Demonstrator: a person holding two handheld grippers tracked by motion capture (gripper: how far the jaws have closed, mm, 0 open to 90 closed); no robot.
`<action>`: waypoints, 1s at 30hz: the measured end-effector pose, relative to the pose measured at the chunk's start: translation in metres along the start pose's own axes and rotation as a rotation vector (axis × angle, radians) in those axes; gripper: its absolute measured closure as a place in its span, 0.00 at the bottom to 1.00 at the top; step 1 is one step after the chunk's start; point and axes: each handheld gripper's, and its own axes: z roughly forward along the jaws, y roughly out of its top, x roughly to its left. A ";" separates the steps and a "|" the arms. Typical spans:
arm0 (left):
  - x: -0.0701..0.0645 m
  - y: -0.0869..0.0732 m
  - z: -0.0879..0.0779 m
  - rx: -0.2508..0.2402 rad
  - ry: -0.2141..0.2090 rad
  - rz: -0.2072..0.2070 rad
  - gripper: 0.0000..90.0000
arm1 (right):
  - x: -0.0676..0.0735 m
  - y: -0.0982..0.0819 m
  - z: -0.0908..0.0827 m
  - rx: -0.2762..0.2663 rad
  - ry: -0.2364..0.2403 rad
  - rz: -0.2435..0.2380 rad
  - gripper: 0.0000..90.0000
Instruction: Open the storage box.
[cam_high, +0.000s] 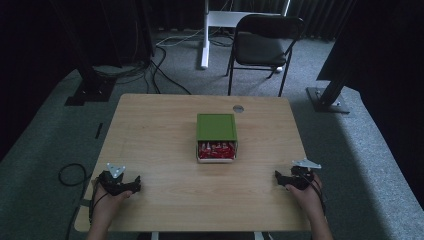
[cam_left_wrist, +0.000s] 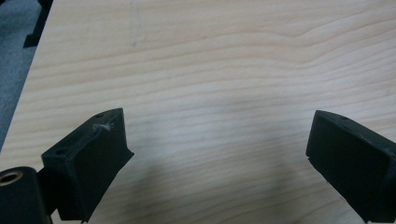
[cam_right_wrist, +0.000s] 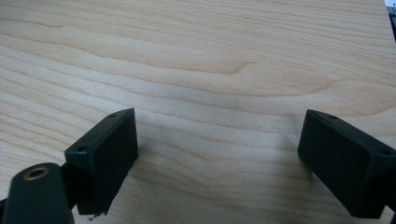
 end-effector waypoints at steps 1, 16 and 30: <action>-0.004 0.004 0.000 -0.017 -0.006 0.008 0.07 | 0.000 0.000 0.000 0.000 0.000 0.001 0.13; -0.038 0.028 -0.005 -0.065 -0.059 0.151 0.07 | 0.000 0.000 0.000 0.000 0.000 0.000 0.13; -0.088 0.049 -0.012 -0.137 -0.109 0.335 0.07 | 0.000 0.000 0.000 0.000 0.000 0.002 0.13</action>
